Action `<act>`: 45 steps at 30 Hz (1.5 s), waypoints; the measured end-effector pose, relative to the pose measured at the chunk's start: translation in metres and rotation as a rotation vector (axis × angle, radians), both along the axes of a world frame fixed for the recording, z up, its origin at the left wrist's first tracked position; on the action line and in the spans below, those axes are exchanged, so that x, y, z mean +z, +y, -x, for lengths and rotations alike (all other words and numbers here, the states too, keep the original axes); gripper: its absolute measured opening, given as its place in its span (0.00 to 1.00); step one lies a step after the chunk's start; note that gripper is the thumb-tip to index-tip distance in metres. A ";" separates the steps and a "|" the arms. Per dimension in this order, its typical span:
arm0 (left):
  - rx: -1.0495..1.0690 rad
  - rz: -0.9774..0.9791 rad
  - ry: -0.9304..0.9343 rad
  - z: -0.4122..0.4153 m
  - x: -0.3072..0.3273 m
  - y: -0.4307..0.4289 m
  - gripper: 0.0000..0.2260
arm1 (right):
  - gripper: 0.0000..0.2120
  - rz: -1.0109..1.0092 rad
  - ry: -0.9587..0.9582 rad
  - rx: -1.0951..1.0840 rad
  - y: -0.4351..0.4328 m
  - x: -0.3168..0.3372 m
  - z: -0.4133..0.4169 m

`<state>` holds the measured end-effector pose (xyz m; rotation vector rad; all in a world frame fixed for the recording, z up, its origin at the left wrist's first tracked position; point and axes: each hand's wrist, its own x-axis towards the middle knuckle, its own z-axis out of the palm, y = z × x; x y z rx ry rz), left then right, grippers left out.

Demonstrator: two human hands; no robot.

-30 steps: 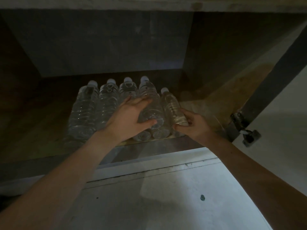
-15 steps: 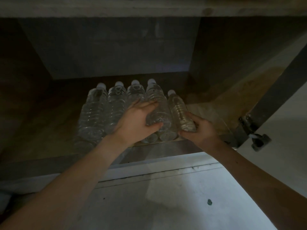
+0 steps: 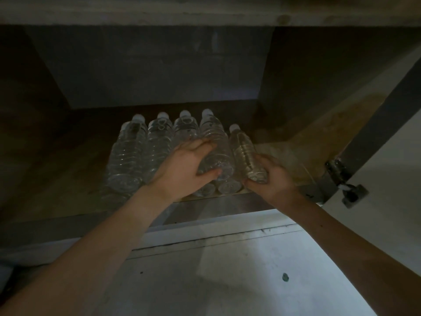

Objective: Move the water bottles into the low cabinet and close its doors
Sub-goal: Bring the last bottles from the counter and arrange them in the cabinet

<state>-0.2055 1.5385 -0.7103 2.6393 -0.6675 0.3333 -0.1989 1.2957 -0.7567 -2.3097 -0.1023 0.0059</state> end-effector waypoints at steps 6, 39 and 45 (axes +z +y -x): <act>0.089 0.016 -0.072 0.014 0.009 0.026 0.29 | 0.25 -0.167 -0.070 0.129 0.033 0.031 0.000; 0.202 -0.069 -0.287 0.106 -0.016 0.042 0.17 | 0.23 0.237 -0.568 -0.007 0.070 0.016 0.070; 0.165 -0.174 0.057 0.195 -0.020 0.035 0.23 | 0.24 0.340 -0.290 0.001 0.058 0.019 0.164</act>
